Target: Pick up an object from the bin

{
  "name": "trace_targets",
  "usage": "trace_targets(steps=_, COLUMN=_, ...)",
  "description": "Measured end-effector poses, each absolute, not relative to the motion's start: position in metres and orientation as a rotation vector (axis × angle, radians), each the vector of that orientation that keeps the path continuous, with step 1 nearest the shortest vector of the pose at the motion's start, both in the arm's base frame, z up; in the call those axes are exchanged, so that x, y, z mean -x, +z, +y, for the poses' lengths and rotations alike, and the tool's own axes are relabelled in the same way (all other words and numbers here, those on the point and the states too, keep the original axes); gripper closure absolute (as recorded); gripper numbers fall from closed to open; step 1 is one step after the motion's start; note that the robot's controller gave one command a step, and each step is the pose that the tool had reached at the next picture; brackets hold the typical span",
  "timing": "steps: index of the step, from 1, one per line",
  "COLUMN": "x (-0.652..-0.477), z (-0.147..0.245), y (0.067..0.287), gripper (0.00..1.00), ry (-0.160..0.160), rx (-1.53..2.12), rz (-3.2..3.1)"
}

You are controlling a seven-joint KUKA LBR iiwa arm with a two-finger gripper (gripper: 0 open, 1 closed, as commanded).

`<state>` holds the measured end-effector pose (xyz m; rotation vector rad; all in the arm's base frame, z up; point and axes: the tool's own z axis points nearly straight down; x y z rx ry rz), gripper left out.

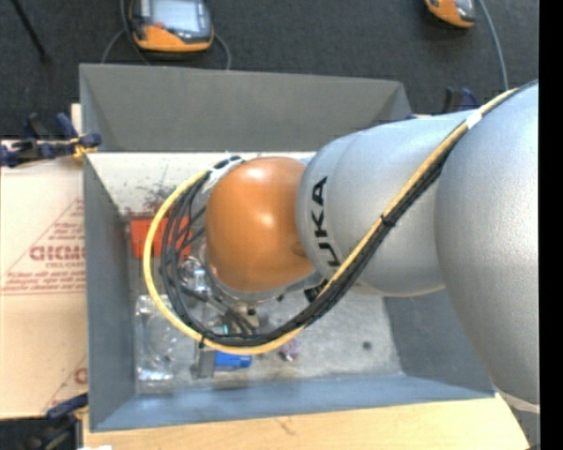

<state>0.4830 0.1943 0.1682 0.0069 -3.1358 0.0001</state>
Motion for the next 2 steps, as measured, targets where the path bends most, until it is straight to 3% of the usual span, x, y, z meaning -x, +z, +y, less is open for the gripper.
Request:
trace_targets(steps=1, x=-0.510, z=0.106, y=0.067, gripper=0.00, ry=0.003, rx=-0.016, rz=-3.136)
trace_targets(steps=2, x=-0.486, z=0.127, y=0.071, gripper=0.00, ry=0.000, rx=-0.512, rz=-3.103)
